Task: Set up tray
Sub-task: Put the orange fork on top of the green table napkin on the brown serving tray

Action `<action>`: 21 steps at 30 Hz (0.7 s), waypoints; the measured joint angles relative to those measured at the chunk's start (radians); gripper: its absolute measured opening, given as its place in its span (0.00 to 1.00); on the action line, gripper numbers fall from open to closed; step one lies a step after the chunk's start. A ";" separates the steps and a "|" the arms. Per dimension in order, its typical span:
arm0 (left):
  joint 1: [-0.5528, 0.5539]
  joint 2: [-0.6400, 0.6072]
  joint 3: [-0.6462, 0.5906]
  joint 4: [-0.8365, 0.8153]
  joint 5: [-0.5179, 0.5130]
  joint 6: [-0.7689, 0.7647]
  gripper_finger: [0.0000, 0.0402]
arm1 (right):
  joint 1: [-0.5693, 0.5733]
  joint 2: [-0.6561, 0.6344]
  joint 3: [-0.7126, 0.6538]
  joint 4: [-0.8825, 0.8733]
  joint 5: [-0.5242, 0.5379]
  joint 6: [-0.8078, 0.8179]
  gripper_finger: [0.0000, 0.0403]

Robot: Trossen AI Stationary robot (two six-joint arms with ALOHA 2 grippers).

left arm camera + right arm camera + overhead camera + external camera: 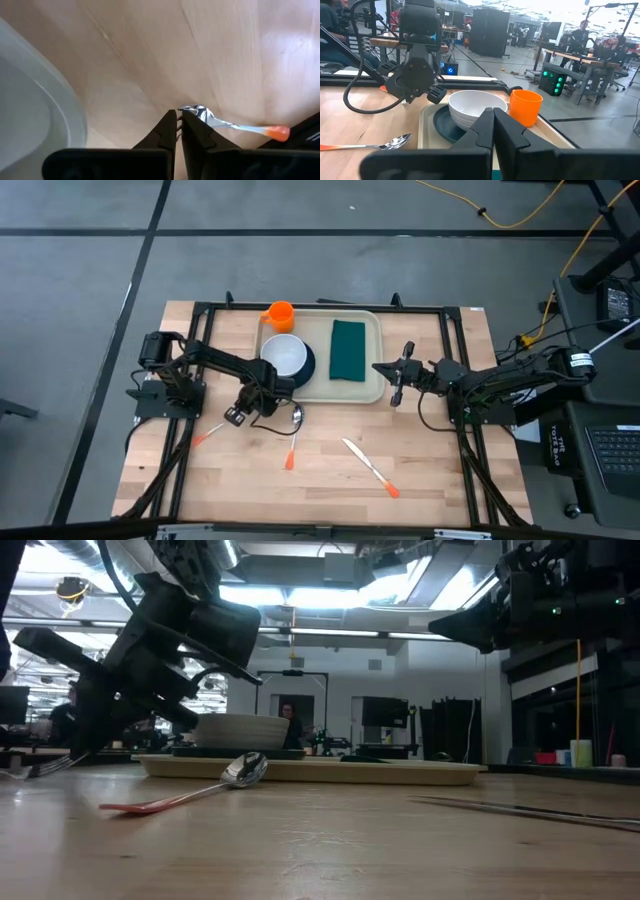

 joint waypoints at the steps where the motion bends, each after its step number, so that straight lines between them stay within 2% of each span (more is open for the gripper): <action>1: 0.000 -0.001 0.000 0.001 0.000 -0.022 0.01 | 0.000 0.000 0.000 0.002 0.000 -0.001 0.03; 5: 0.000 0.000 0.018 0.000 -0.005 -0.099 0.01 | 0.000 0.000 0.000 0.003 0.000 -0.001 0.03; 11: 0.000 -0.030 0.081 -0.006 -0.011 -0.124 0.01 | 0.000 0.000 0.000 0.003 0.000 -0.001 0.03; 18: 0.001 -0.169 0.126 -0.005 -0.018 -0.228 0.01 | 0.000 0.000 0.000 0.004 0.000 0.001 0.03; 21: 0.001 -0.240 0.127 -0.001 -0.058 -0.318 0.00 | 0.000 0.000 0.000 0.004 0.000 0.002 0.03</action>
